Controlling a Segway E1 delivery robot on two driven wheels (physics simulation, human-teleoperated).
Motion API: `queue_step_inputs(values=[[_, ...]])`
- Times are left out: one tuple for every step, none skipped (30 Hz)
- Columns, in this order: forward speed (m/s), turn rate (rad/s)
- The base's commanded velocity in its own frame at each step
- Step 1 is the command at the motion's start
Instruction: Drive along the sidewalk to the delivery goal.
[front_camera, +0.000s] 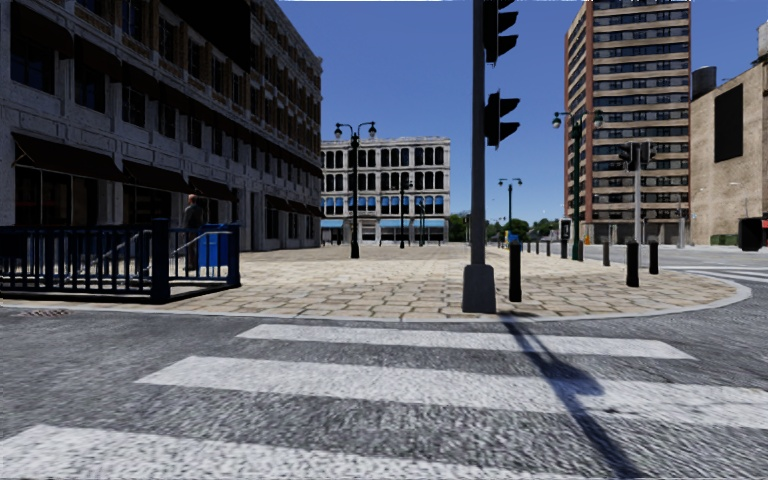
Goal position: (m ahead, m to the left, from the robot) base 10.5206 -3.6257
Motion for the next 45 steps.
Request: queue_step_inputs(values=[[2.0, 0.0], [2.0, 0.0], [2.0, 0.0], [2.0, 0.0], [2.0, 0.0], [2.0, 0.0], [2.0, 0.0], [2.0, 0.0], [2.0, 0.0], [2.0, 0.0], [2.0, 0.0], [2.0, 0.0], [2.0, 0.0], [2.0, 0.0], [2.0, 0.0], [2.0, 0.0], [2.0, 0.0], [2.0, 0.0], [2.0, 0.0], [2.0, 0.0], [2.0, 0.0], [2.0, 0.0], [2.0, 0.0], [2.0, 0.0], [2.0, 0.0], [2.0, 0.0], [2.0, 0.0], [2.0, 0.0], [2.0, 0.0], [2.0, 0.0], [2.0, 0.0], [2.0, 0.0], [2.0, 0.0], [2.0, 0.0], [2.0, 0.0], [2.0, 0.0], [2.0, -0.01], [2.0, -0.04], [2.0, -0.04], [2.0, -0.1], [1.95, -0.16], [1.83, -0.2], [1.83, -0.2], [1.78, -0.21], [1.73, -0.22]])
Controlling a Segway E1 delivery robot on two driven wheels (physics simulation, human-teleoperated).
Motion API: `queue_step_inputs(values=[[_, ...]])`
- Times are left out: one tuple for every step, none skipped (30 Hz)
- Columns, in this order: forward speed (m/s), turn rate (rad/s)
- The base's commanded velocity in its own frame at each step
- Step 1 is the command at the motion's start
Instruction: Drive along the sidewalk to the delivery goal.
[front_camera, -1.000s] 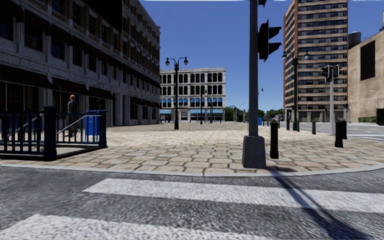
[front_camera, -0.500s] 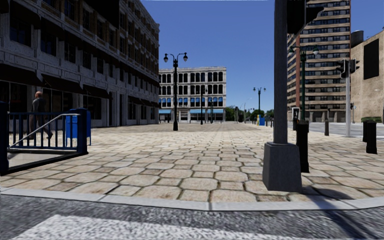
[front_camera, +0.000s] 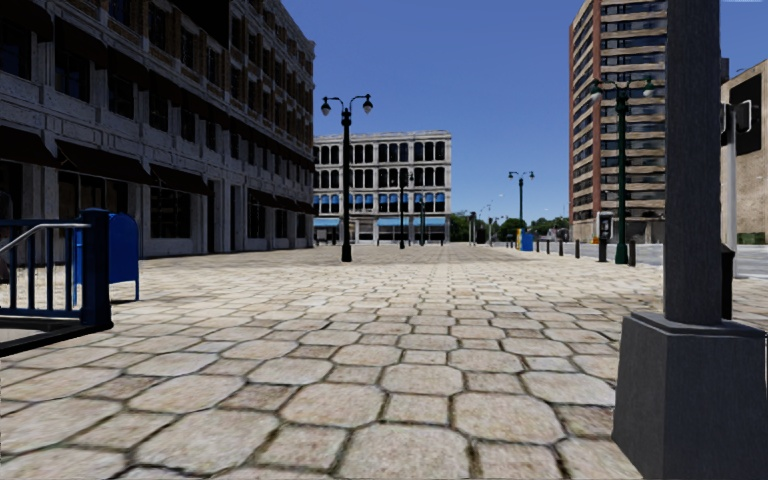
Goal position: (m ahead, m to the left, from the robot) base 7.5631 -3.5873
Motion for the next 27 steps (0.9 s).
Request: queue_step_inputs(values=[[1.69, -0.22], [1.66, -0.22], [1.66, -0.22], [1.63, -0.25], [1.62, -0.27], [1.6, -0.28], [1.6, -0.28], [1.59, -0.28], [1.57, -0.29], [1.56, -0.3], [1.56, -0.3], [1.56, -0.3], [1.54, -0.3], [1.49, -0.31], [1.44, -0.31], [1.41, -0.32], [1.41, -0.32], [1.4, -0.32], [1.4, -0.32], [1.4, -0.32], [1.4, -0.32], [1.4, -0.33], [1.4, -0.33], [1.4, -0.33], [1.4, -0.34], [1.4, -0.34], [1.4, -0.34]])
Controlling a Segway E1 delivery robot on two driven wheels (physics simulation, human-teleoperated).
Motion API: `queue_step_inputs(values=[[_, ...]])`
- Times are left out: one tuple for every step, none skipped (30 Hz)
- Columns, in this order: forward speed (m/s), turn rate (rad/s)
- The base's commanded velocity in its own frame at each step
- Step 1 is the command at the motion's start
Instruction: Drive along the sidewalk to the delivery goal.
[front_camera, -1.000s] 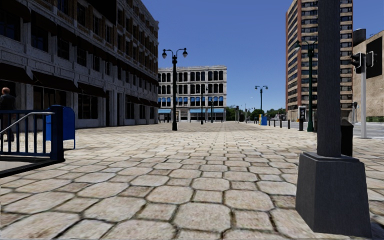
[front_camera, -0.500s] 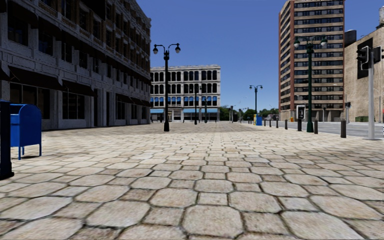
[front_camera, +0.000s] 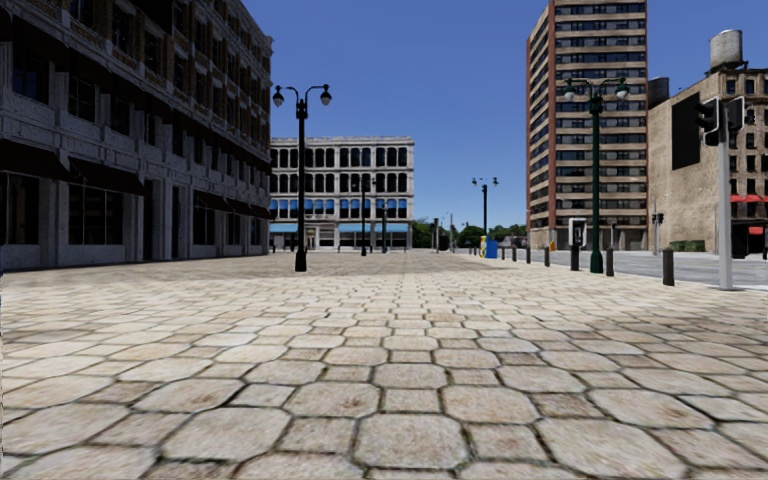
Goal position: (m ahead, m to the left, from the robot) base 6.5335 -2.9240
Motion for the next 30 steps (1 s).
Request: queue_step_inputs(values=[[1.4, -0.35], [1.4, -0.37], [1.4, -0.37], [1.4, -0.38], [1.4, -0.39], [1.4, -0.39], [1.4, -0.39], [1.4, -0.39], [1.4, -0.39], [1.4, -0.39], [1.4, -0.39], [1.4, -0.39], [1.4, -0.39], [1.4, -0.39], [1.4, -0.39], [1.4, -0.39], [1.4, -0.39], [1.4, -0.39], [1.4, -0.39], [1.4, -0.39], [1.4, -0.39], [1.4, -0.39], [1.4, -0.39], [1.4, -0.39], [1.4, -0.39], [1.4, -0.39], [1.4, -0.39], [1.4, -0.39], [1.4, -0.39], [1.4, -0.39]])
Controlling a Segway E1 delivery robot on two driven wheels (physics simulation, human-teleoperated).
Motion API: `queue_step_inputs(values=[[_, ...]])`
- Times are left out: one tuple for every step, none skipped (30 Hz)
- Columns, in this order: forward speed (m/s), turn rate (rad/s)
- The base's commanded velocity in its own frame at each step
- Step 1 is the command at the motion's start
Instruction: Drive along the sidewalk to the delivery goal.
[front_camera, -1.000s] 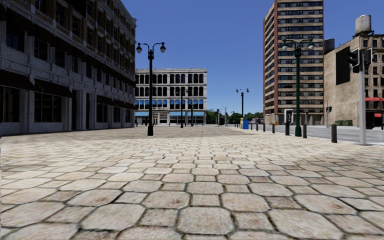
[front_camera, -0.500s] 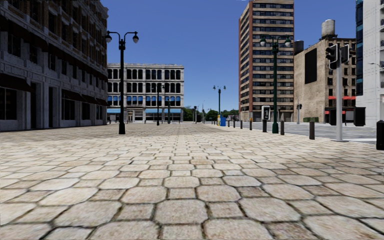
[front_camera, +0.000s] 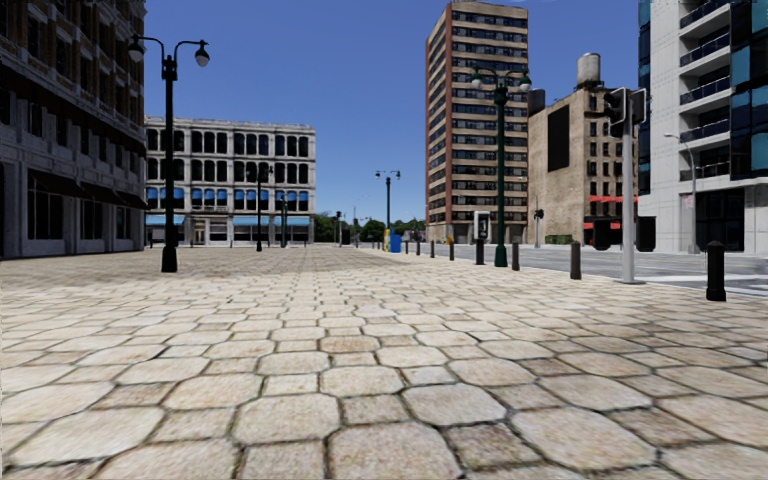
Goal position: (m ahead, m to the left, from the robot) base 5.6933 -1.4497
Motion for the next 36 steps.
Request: queue_step_inputs(values=[[1.4, -0.39], [1.4, -0.4], [1.4, -0.4], [1.4, -0.4], [1.4, -0.4], [1.4, -0.4], [1.4, -0.4], [1.4, -0.4], [1.4, -0.4], [1.4, -0.4], [1.4, -0.4], [1.4, -0.4], [1.4, -0.4], [1.4, -0.4], [1.4, -0.4], [1.56, -0.4], [1.56, -0.4], [2.0, -0.4], [2.0, -0.4], [2.0, -0.4], [2.0, -0.4], [2.0, -0.4], [2.0, -0.41], [2.0, -0.41], [2.0, -0.41], [2.0, -0.41], [2.0, -0.41], [2.0, -0.41], [2.0, -0.15], [2.0, -0.05], [2.0, 0.0], [2.0, 0.0], [2.0, 0.0], [2.0, 0.0], [2.0, 0.0], [2.0, 0.0]])
